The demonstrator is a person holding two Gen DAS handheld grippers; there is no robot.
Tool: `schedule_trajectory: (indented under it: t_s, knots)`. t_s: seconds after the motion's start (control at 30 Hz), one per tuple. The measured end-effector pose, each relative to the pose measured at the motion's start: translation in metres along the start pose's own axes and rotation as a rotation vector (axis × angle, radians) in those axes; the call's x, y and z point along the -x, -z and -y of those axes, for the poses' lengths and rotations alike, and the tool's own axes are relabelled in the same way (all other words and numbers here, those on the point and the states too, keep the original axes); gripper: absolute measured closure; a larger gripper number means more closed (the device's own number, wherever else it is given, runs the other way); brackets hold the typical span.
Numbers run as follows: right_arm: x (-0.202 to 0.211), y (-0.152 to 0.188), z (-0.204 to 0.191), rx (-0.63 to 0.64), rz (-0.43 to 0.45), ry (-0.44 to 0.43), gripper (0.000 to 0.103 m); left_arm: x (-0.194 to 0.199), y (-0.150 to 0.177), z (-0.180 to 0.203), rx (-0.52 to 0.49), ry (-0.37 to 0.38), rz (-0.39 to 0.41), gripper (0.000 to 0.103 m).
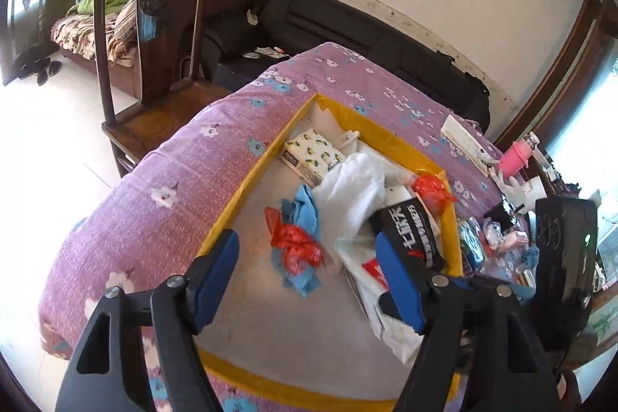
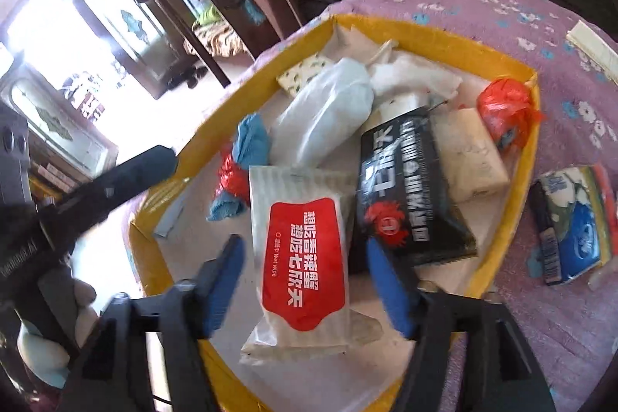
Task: Organize soft objects
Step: 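Carry the red bag and wet-wipe pack into the yellow tray and open both tools, then move both open tools back over the items on the table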
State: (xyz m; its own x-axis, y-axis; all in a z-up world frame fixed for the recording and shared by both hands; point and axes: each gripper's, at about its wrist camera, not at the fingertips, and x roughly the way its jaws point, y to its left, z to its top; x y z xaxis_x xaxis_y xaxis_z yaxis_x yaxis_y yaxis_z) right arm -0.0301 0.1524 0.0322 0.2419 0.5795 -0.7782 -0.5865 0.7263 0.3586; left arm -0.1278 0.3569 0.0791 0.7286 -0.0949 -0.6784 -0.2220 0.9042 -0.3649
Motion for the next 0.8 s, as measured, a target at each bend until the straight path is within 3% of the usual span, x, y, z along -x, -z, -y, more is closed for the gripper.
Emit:
schedule_trajectory:
  t_s: [0.3, 0.43, 0.47, 0.5, 0.57, 0.8]
  knots:
    - [0.087, 0.029, 0.05, -0.084, 0.156, 0.078, 0.019, 0.005, 0.02, 0.028, -0.056, 0.005, -0.013, 0.026]
    - [0.115, 0.052, 0.083, -0.156, 0.184, 0.113, 0.019, -0.016, 0.032, 0.062, -0.208, -0.066, -0.082, 0.028]
    - [0.119, 0.056, 0.088, -0.166, 0.188, 0.12, 0.019, -0.021, 0.036, 0.07, -0.24, -0.079, -0.093, 0.038]
    - [0.124, 0.061, 0.094, -0.175, 0.193, 0.128, 0.019, -0.026, 0.038, 0.075, -0.265, -0.087, -0.114, 0.057]
    - [0.13, 0.07, 0.101, -0.187, 0.204, 0.139, 0.019, -0.044, 0.041, 0.085, -0.286, -0.078, -0.18, 0.069]
    - [0.148, 0.086, 0.12, -0.23, 0.23, 0.149, 0.019, -0.082, 0.024, 0.105, -0.319, -0.197, -0.213, 0.067]
